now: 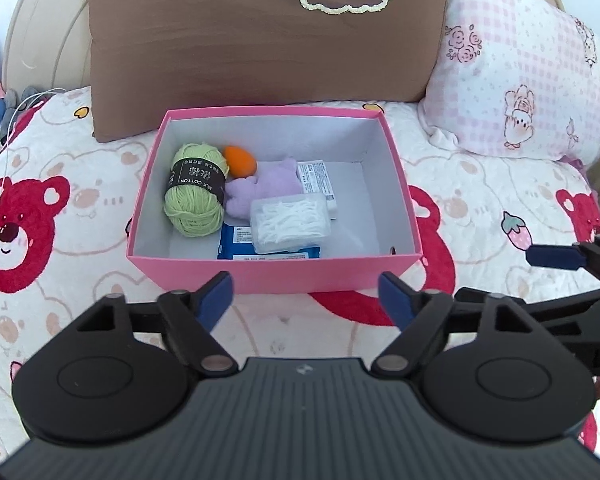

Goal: Organize objects

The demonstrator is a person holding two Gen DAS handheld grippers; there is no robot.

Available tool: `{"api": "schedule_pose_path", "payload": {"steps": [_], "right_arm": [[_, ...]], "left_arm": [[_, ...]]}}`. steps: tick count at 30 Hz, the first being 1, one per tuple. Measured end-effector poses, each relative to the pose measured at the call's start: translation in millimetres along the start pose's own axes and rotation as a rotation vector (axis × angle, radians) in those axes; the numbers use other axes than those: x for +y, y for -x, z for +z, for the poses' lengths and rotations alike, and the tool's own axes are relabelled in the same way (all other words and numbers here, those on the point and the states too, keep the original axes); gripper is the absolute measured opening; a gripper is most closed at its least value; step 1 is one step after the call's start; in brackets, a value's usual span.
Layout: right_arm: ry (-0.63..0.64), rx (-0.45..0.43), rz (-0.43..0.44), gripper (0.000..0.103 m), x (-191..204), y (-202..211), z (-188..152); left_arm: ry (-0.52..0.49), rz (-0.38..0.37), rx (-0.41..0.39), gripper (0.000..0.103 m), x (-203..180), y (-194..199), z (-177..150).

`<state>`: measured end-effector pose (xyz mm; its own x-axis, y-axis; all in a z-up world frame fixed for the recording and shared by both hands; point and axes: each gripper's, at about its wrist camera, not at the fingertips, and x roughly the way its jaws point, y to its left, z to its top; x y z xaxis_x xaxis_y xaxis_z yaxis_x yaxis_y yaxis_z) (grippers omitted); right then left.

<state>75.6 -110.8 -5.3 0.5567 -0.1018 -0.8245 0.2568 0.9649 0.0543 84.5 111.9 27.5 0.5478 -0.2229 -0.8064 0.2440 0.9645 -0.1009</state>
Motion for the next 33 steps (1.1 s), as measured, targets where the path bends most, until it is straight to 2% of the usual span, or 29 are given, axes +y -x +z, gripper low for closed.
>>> {"api": "schedule_pose_path", "payload": {"steps": [4, 8, 14, 18, 22, 26, 33], "right_arm": [[-0.058, 0.004, -0.007, 0.09, -6, -2, -3], [-0.06, 0.024, -0.03, 0.09, -6, -4, -5], [-0.087, 0.036, -0.036, 0.09, -11, -6, -9], [-0.094, 0.047, -0.012, 0.09, -14, -9, -11], [-0.063, 0.049, -0.067, 0.09, -10, -14, -15], [-0.093, 0.07, -0.06, 0.09, -13, -17, -17], [-0.134, 0.104, -0.098, 0.09, -16, -21, -22]], "left_arm": [[0.004, -0.003, 0.01, 0.085, -2, -6, -4], [-0.01, 0.023, 0.015, 0.087, -5, -12, -8], [0.018, 0.022, 0.013, 0.098, -2, -16, -12], [0.028, 0.044, 0.009, 0.099, 0, -22, -15], [0.039, 0.049, 0.034, 0.099, 2, -30, -17], [0.027, 0.061, 0.051, 0.102, 0, -33, -19], [-0.019, 0.074, 0.091, 0.102, -7, -38, -21]]}}
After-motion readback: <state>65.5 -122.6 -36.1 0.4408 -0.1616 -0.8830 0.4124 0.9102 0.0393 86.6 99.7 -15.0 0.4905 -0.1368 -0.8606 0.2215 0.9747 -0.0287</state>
